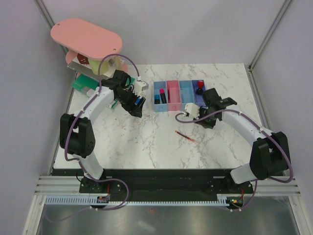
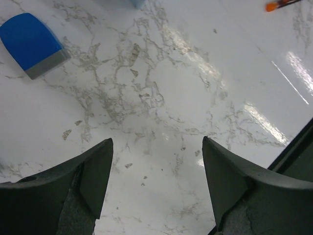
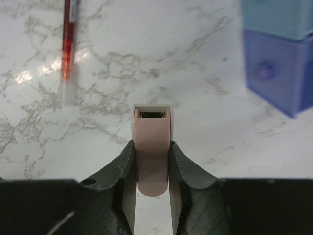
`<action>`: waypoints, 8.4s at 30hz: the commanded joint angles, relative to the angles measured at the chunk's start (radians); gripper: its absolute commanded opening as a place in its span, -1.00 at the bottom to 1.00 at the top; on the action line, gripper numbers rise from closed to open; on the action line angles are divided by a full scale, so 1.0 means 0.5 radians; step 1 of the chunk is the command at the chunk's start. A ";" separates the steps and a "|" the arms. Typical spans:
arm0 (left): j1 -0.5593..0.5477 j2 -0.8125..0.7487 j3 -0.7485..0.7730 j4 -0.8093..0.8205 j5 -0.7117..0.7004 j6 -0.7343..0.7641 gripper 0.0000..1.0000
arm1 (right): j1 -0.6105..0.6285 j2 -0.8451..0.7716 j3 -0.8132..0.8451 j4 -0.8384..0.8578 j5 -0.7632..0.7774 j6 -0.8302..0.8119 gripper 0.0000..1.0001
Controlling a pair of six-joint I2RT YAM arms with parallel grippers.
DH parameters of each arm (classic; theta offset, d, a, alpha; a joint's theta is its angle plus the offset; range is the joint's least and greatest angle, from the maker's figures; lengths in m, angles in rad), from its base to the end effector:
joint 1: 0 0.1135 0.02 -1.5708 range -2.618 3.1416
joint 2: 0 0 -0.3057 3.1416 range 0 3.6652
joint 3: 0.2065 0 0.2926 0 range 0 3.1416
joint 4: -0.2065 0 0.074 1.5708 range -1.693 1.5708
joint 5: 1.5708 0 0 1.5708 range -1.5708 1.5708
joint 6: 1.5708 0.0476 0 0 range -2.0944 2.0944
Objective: Sort the stationery into containers
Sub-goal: Pick up the stapler from the center of the board, then place the stapler in the storage box, then pick up the stationery from the center of the board, then place the stationery in the storage box.
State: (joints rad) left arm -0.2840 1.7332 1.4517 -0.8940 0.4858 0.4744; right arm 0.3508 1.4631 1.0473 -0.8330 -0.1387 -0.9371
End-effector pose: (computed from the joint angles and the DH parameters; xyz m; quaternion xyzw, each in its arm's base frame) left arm 0.3834 -0.1351 0.2861 0.3962 0.8666 -0.2167 0.2122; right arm 0.2904 0.1133 0.2417 -0.6000 0.7808 0.0193 0.1729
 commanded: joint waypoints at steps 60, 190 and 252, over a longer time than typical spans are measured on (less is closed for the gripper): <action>0.068 1.056 0.680 0.358 -0.377 -0.080 0.29 | -0.116 1.605 1.746 0.574 0.023 0.543 -0.68; -0.944 -0.573 0.002 0.407 -0.806 0.380 0.99 | -0.305 1.139 1.884 -0.089 -1.482 1.528 -1.00; -0.941 -0.484 0.054 0.410 -0.788 0.355 0.99 | -0.496 1.544 2.258 0.147 -0.131 1.046 -0.07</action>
State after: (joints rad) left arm -0.7540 1.4807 1.4406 -0.7082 0.0807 0.6613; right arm 0.1009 2.1963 2.0830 -0.8043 -0.2432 -0.4297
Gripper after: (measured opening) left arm 0.993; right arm 0.469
